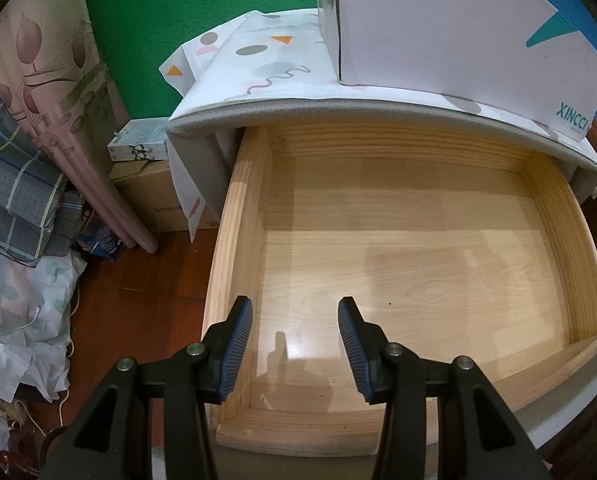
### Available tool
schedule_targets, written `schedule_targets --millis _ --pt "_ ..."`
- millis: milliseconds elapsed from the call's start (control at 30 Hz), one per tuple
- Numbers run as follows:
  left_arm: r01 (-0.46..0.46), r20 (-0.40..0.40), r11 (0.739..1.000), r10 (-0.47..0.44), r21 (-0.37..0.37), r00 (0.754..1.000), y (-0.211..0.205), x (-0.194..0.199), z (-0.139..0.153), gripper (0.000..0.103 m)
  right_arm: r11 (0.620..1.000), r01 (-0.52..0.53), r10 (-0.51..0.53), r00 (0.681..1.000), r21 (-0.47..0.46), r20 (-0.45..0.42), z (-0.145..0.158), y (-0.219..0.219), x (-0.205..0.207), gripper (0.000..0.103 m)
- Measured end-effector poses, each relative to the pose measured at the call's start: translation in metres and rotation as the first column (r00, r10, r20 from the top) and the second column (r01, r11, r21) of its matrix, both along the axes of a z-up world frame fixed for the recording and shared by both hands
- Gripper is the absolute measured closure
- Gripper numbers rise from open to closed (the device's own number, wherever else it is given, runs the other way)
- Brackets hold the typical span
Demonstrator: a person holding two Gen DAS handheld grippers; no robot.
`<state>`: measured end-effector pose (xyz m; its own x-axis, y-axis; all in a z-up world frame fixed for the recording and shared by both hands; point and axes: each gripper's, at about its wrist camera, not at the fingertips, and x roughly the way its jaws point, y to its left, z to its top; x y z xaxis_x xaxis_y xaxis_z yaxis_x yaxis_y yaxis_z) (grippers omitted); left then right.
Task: Take underwear out of drawer
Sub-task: 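Lift the white garment out of the drawer over the box with the right tool, then lower the white garment into the box and open the right tool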
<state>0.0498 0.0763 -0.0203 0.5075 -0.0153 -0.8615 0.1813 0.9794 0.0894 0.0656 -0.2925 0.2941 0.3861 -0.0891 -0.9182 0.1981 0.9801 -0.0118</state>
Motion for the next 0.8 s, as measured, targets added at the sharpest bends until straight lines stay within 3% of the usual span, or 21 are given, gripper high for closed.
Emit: schedule_targets --millis 100,367,800 --pt "0.001 -0.003 1.000 -0.001 -0.001 1.000 0.000 0.001 0.000 0.057 0.999 -0.008 0.008 1.000 -0.051 0.008 0.004 0.003 0.018 0.053" --pt "0.003 -0.007 1.000 -0.003 -0.006 1.000 0.000 0.002 -0.001 0.057 0.997 -0.018 0.018 1.000 -0.070 -0.001 -0.009 0.015 0.056 0.053" --pt "-0.004 -0.002 1.000 0.004 -0.012 1.000 -0.001 0.002 -0.002 0.057 0.999 0.021 -0.024 0.998 -0.045 -0.066 -0.063 0.015 0.086 0.051"
